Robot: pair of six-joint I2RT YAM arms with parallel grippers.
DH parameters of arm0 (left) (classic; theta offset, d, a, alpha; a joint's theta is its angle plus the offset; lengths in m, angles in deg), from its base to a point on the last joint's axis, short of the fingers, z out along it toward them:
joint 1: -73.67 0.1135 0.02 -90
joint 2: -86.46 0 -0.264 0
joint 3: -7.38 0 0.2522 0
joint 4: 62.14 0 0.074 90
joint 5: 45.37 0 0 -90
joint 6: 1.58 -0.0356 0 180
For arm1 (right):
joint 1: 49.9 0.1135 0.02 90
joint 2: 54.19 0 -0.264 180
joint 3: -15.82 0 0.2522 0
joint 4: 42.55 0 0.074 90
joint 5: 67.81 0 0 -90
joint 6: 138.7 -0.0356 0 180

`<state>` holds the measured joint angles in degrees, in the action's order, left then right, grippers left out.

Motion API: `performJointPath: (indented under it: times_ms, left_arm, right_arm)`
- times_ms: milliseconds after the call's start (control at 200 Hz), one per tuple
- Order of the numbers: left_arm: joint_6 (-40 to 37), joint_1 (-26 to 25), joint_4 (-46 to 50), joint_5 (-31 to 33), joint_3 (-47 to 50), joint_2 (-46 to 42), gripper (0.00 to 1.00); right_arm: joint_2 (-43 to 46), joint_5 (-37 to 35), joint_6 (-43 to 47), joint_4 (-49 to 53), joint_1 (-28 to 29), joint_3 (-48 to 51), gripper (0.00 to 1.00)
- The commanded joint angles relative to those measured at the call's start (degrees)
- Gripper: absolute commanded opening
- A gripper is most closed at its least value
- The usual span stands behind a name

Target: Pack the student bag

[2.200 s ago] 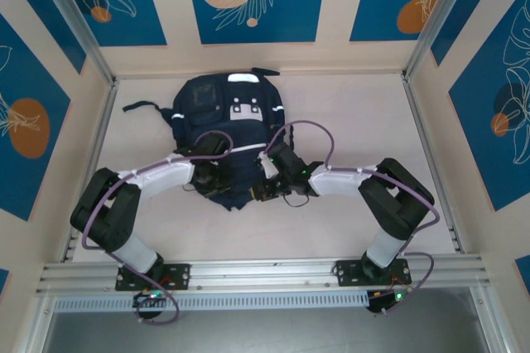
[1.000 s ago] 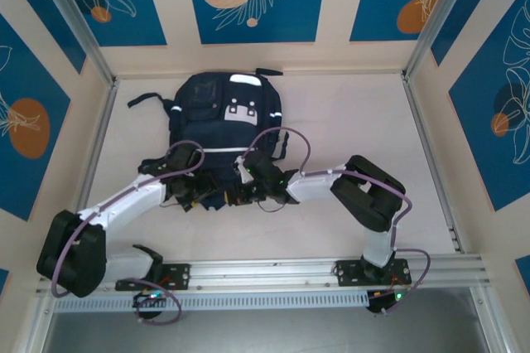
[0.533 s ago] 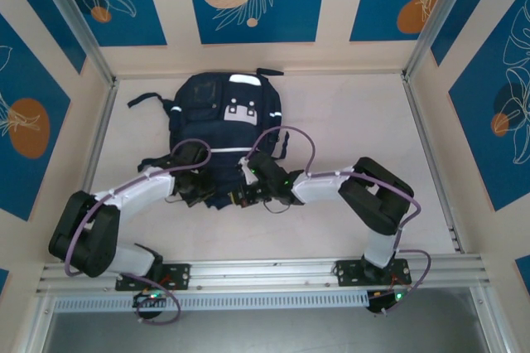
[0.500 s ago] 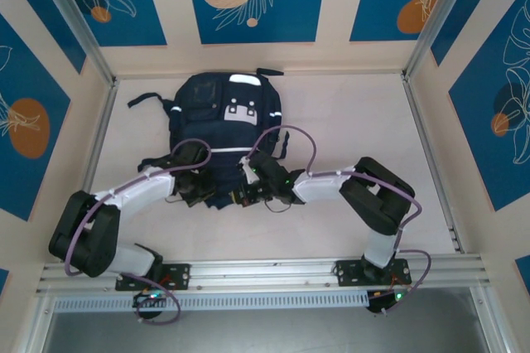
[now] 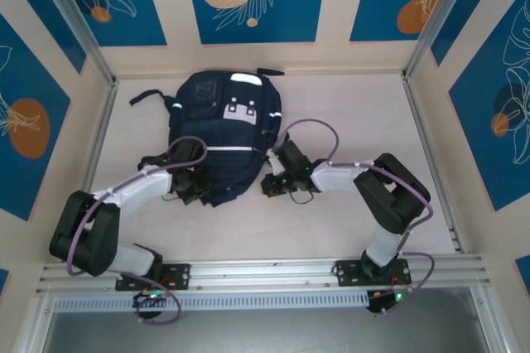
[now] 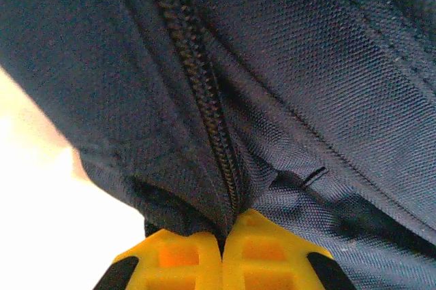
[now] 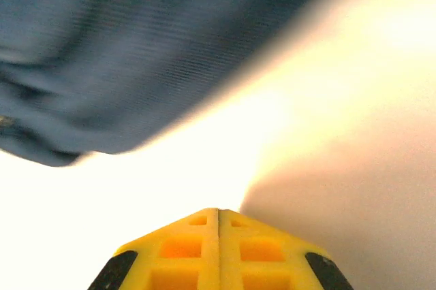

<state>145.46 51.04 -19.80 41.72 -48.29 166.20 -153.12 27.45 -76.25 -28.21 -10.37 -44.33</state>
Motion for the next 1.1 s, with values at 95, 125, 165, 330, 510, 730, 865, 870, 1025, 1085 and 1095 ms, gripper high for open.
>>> performJointPath:
  times_ms: [95,125,165,330,510,730,865,870,1025,1085,1095]
  left_arm:
    - [-1.5,1.5,4.5,6.1,1.0,-0.7,0.0]
    - [-1.6,1.5,4.3,5.5,1.0,-0.6,0.0]
    - [-1.7,1.5,4.1,4.4,1.0,-0.6,0.0]
    - [-1.9,1.5,3.5,1.1,1.6,-2.4,0.0]
    - [-1.8,1.4,4.3,-0.2,2.0,-5.6,0.0]
    - [-1.6,1.3,4.8,-0.4,1.7,-7.3,0.0]
    - [-1.5,1.3,4.8,-0.7,1.7,-7.7,0.0]
    - [-1.4,1.3,4.8,-0.7,1.7,-7.8,0.0]
    - [-1.4,1.3,4.7,-0.9,1.9,-7.7,0.0]
    - [-1.3,1.3,4.5,-1.2,2.2,-7.6,0.0]
    - [-1.4,1.3,4.5,-1.2,2.2,-7.6,0.0]
  right_arm:
    - [1.3,6.8,1.2,0.8,0.9,1.2,0.0]
    - [1.5,8.0,1.2,-0.1,1.3,1.1,0.0]
    - [1.9,9.3,1.1,-1.8,2.3,1.1,0.0]
    - [2.0,9.4,-0.5,-4.2,7.4,-2.9,0.28]
    - [1.0,10.4,-7.3,-1.3,9.8,-9.3,0.35]
    - [-3.8,12.1,-11.7,5.5,11.2,-16.7,0.44]
    - [-6.5,9.0,-9.5,12.0,12.0,-20.5,0.43]
    - [-6.6,9.0,-9.5,12.1,12.0,-20.6,0.43]
    - [-9.4,9.4,-9.0,13.8,12.0,-22.9,0.37]
    - [-10.6,9.0,-8.8,14.6,12.1,-24.2,0.37]
    - [-10.9,9.0,-8.8,14.9,12.1,-24.6,0.37]
